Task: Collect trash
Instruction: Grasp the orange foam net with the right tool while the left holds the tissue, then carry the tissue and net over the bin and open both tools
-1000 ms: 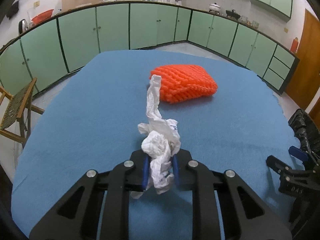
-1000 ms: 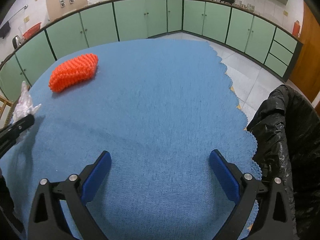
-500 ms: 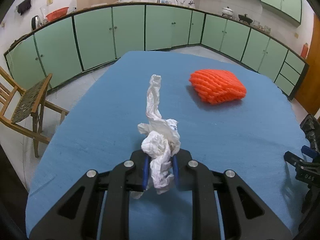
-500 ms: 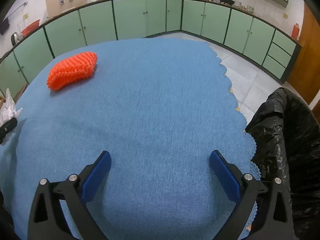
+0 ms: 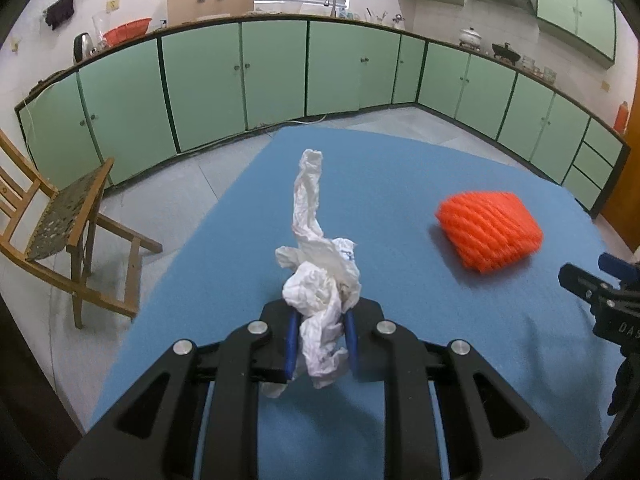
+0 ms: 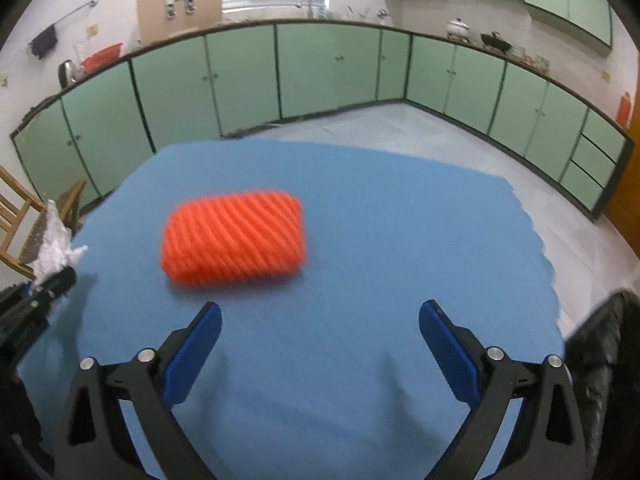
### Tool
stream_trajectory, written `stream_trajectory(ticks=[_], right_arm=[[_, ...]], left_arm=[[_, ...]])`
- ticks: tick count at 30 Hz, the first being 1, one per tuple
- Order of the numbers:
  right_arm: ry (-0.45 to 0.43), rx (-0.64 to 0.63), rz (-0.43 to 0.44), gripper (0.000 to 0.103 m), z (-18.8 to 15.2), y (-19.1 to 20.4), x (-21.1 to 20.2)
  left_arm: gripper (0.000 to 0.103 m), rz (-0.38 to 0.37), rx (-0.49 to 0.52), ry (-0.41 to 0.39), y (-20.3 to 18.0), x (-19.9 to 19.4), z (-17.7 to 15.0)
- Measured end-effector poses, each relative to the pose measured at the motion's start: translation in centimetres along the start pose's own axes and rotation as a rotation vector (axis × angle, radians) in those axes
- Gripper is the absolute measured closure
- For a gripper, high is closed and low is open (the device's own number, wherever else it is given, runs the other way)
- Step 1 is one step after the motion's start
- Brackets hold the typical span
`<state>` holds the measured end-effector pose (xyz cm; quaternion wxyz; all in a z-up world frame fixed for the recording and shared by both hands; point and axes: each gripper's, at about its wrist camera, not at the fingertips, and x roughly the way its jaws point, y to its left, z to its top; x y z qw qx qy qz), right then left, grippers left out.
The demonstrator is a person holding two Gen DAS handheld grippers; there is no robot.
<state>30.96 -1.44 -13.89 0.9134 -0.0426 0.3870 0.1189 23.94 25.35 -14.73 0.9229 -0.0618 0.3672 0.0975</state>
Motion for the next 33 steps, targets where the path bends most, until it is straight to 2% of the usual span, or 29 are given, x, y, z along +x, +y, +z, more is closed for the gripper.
stream_trajectory(ticks=[6, 15, 16, 17, 19, 24, 26, 33], right_arm=[[-0.008, -0.025, 0.024, 0.006, 2.8, 2.6, 2.5], [0.073, 0.004, 0.080, 0.007, 2.9, 2.7, 5.4], [0.080, 0.013, 0.103, 0.013, 2.9, 2.6, 5.6], [0.089, 0.025, 0.138, 0.025, 2.8, 2.5, 5.6], [0.104, 0.056, 0.208, 0.039, 2.7, 2.2, 5.6], [0.075, 0.044, 0.254, 0.074, 2.7, 1.9, 3.9], [0.063, 0.030, 0.252, 0.078, 2.5, 1.7, 2.9], [-0.012, -0.031, 0.228, 0.079, 2.9, 1.4, -2.1]], left_arm=[[0.085, 0.009, -0.015, -0.010, 0.7, 1.8, 1.9], [0.085, 0.005, -0.027, -0.021, 1.1, 2.2, 2.6], [0.085, 0.003, -0.031, -0.021, 1.2, 2.2, 2.6], [0.085, 0.003, -0.034, -0.021, 1.3, 2.1, 2.6], [0.085, 0.005, -0.038, -0.020, 1.3, 2.1, 2.6], [0.085, 0.007, -0.047, -0.019, 1.2, 1.5, 2.6], [0.085, 0.006, -0.046, -0.023, 0.9, 0.9, 2.8], [0.085, -0.005, -0.028, -0.052, -0.6, -2.0, 3.9]])
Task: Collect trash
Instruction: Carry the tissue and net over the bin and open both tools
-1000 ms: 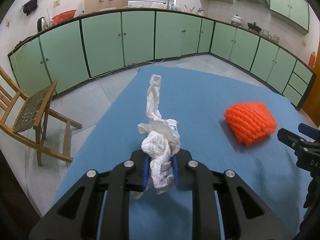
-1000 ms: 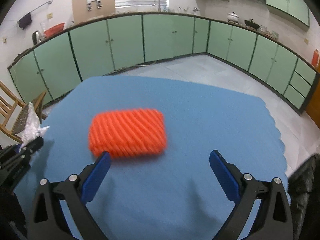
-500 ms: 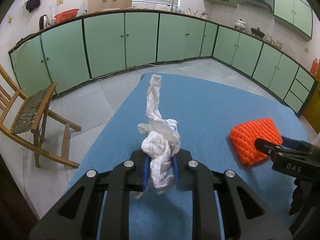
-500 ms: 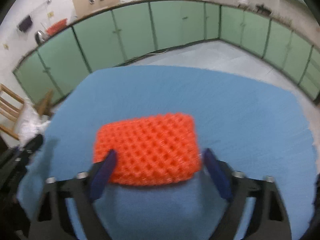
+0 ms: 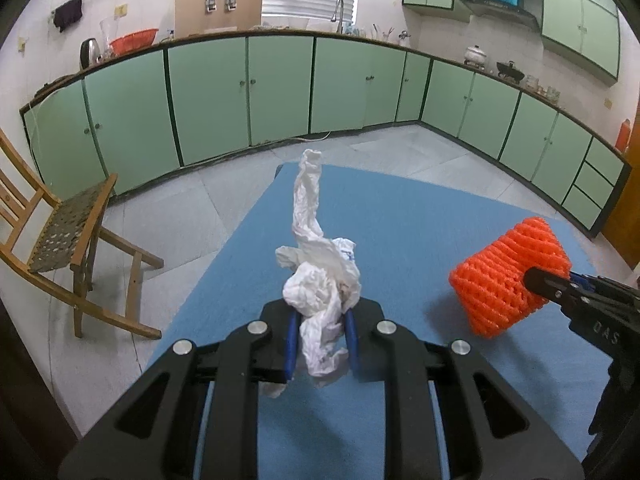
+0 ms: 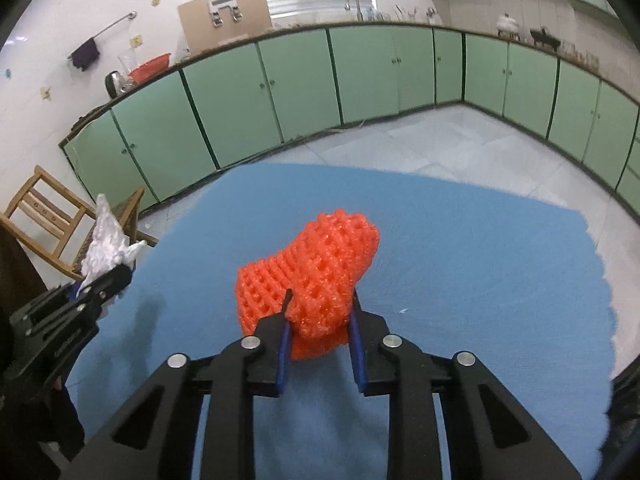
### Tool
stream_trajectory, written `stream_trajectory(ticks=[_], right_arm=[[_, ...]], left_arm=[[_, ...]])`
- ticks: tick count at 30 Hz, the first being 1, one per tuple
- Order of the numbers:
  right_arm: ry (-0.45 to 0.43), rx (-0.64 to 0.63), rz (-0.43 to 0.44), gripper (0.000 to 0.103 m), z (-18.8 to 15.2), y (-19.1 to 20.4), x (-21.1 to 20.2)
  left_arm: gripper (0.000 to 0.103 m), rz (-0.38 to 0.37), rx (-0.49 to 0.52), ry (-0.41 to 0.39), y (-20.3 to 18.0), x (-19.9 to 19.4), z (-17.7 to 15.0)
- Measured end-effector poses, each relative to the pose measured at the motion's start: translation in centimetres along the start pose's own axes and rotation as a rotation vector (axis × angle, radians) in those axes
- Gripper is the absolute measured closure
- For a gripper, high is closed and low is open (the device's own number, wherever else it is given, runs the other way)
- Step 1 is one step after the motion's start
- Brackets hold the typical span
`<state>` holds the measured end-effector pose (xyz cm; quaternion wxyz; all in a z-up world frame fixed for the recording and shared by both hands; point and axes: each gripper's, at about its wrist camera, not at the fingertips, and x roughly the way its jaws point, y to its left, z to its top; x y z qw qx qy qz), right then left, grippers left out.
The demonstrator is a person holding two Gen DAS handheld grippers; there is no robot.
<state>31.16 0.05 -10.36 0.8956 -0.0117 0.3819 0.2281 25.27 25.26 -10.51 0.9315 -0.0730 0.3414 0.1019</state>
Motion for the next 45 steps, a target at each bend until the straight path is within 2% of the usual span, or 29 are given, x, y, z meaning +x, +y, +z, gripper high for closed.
stream_trajectory(ticks=[9, 15, 24, 34, 45], right_arm=[[-0.094, 0.027, -0.027, 0.079, -0.8, -1.6, -8.5], [-0.145, 0.067, -0.066, 0.079, -2.5, -4.2, -14.8], [-0.217, 0.107, -0.135, 0.079, -5.4, -8.7, -22.6], [-0.278, 0.176, -0.245, 0.079, -9.2, -15.5, -30.0], [-0.280, 0.261, -0.367, 0.079, -13.1, -23.1, -33.6]], left_arm=[[0.085, -0.074, 0.053, -0.051, -5.5, -6.6, -0.1], [0.085, -0.167, 0.102, -0.073, -10.6, -11.1, -1.4], [0.085, -0.297, 0.170, -0.096, -17.7, -15.6, -3.6], [0.085, -0.394, 0.264, -0.119, -25.5, -18.6, -6.2], [0.085, -0.505, 0.364, -0.094, -34.4, -18.5, -9.4]])
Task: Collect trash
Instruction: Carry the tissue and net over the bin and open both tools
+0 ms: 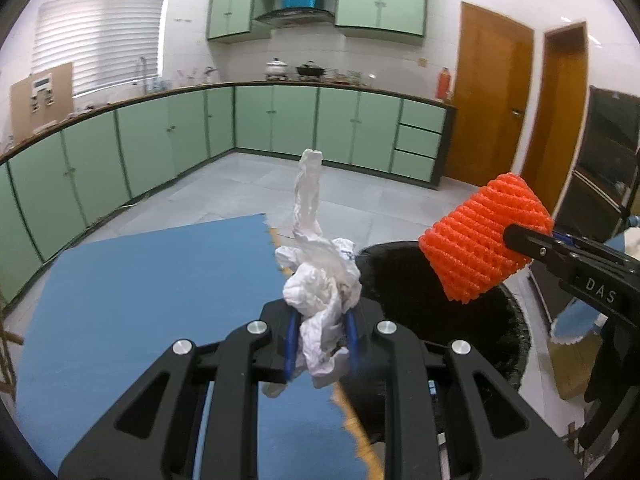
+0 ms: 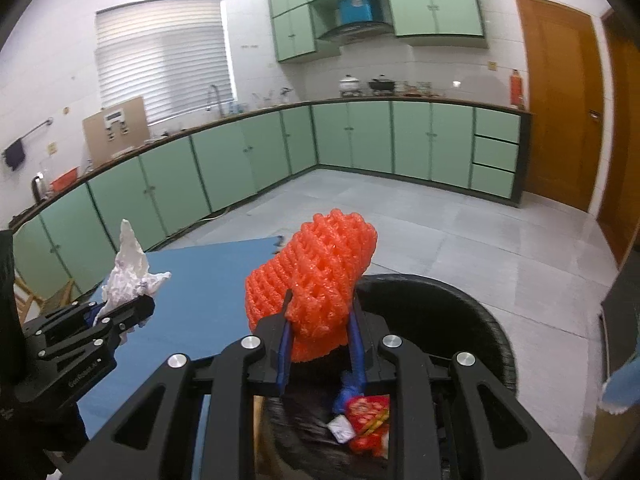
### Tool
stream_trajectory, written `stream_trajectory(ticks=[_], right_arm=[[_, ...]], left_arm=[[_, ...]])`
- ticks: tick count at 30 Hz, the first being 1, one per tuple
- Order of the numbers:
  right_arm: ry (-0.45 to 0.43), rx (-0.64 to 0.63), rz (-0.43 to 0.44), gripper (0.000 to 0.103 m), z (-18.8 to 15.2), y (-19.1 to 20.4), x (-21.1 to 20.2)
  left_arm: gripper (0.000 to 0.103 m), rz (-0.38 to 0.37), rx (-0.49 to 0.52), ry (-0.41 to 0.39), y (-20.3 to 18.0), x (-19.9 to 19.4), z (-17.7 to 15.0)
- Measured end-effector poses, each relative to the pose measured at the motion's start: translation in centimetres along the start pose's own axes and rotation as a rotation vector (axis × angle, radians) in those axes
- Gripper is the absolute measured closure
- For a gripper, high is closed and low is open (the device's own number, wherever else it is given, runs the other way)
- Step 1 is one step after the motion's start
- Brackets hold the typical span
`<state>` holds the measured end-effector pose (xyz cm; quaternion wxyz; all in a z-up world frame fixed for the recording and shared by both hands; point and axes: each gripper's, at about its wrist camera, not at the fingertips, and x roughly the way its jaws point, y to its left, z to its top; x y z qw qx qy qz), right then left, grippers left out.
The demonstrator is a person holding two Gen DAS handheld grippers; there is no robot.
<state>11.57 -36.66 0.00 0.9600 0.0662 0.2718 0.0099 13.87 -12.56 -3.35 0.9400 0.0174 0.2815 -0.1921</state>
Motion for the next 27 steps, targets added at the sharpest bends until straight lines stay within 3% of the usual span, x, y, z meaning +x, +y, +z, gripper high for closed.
stream_trajectory(ticks=[12, 27], right_arm=[[0.067, 0.058, -0.111, 0.079, -3.1, -7.8, 1.7], [0.165, 0.112, -0.150, 0.079, -6.8, -12.5, 5.9]], left_arm=[[0.085, -0.099, 0.063, 0.038, -7.0, 6.9, -2.0], [0.085, -0.130, 0.095, 0.119, -9.8, 13.9, -4.0]])
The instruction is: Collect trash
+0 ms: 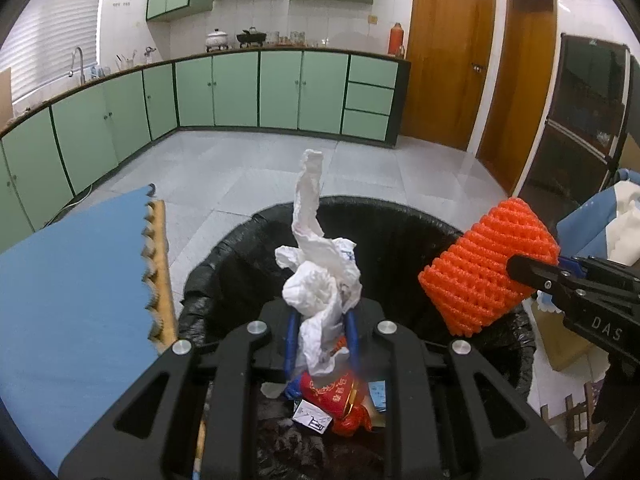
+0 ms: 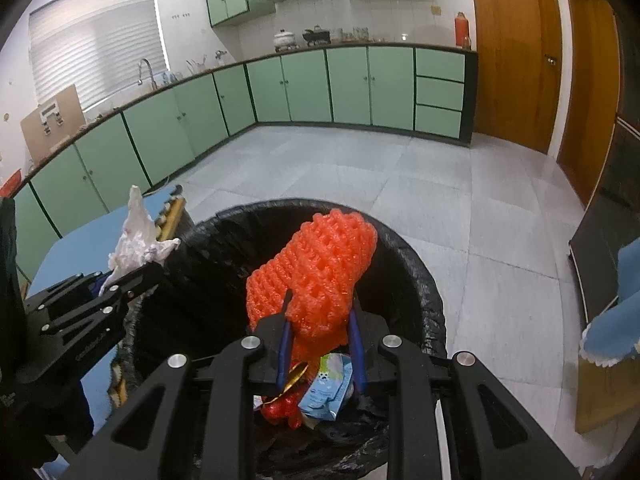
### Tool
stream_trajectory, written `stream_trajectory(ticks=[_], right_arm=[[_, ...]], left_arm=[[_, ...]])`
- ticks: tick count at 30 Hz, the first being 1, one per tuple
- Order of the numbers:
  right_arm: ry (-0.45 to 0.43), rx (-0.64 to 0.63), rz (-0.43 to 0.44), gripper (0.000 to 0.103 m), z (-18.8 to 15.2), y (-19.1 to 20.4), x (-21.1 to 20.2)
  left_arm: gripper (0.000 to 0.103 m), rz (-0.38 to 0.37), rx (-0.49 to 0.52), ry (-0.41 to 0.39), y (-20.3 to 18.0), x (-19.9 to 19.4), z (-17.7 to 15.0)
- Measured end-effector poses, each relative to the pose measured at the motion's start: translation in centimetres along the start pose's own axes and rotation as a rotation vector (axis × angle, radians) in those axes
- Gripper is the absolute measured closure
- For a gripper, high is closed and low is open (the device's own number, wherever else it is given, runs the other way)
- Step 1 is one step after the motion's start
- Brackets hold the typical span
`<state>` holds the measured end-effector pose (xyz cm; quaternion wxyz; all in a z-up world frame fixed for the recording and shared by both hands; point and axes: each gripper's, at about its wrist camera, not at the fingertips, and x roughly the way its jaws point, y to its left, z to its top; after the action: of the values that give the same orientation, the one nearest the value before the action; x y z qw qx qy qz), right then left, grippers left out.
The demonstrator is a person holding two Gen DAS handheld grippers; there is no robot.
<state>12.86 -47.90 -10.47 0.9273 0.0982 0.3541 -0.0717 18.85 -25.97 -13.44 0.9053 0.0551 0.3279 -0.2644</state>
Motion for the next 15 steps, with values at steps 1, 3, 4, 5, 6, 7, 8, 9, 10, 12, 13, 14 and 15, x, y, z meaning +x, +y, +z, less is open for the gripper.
stream_trajectory(ticks=[1, 3, 4, 5, 6, 7, 8, 9, 10, 12, 13, 14, 15], right_arm=[[0.005, 0.002, -0.001, 0.079, -0.1, -0.1, 0.3], [0.009, 0.006, 0.003, 0.079, -0.3, -0.3, 0.7], [0.012, 0.008, 0.003, 0.078, -0.5, -0.4, 0.8], [0.016, 0.010, 0.004, 0.075, -0.5, -0.5, 1.0], [0.022, 0.011, 0.006, 0.074, -0.6, -0.6, 1.1], [0.025, 0.015, 0.001, 0.071, -0.7, -0.8, 1.2], [0.026, 0.017, 0.001, 0.069, -0.6, -0.8, 1.2], [0.027, 0.019, 0.002, 0.068, -0.7, -0.9, 1.2], [0.029, 0.021, 0.001, 0.063, -0.8, -0.9, 1.1], [0.025, 0.030, -0.011, 0.050, -0.8, -1.0, 0.9], [0.022, 0.033, -0.012, 0.044, -0.9, -1.0, 0.7], [0.019, 0.038, -0.014, 0.032, -0.9, -1.0, 0.5], [0.014, 0.043, -0.018, 0.027, -0.9, -1.0, 0.3]], left_arm=[[0.085, -0.001, 0.003, 0.004, 0.0, 0.2, 0.0], [0.082, -0.012, 0.007, 0.017, -0.2, 0.9, -0.2], [0.076, -0.018, 0.006, 0.020, -0.3, 1.0, -0.4], [0.073, -0.016, 0.004, 0.024, -0.2, 1.2, -0.5], [0.067, -0.013, 0.000, 0.024, -0.1, 1.3, -0.1], [0.061, -0.018, -0.007, 0.021, 0.0, 1.2, -0.1], [0.059, -0.025, -0.014, 0.021, 0.2, 1.0, -0.1], [0.055, -0.025, -0.017, 0.020, 0.3, 0.8, -0.1], [0.052, -0.025, -0.018, 0.018, 0.4, 0.7, 0.0], [0.046, -0.030, -0.025, 0.011, 0.5, 0.3, 0.1], [0.040, -0.024, -0.028, 0.006, 0.7, 0.0, 0.2], [0.037, -0.021, -0.031, 0.003, 0.8, -0.2, 0.4], [0.034, -0.023, -0.037, -0.001, 1.0, -0.6, 0.4]])
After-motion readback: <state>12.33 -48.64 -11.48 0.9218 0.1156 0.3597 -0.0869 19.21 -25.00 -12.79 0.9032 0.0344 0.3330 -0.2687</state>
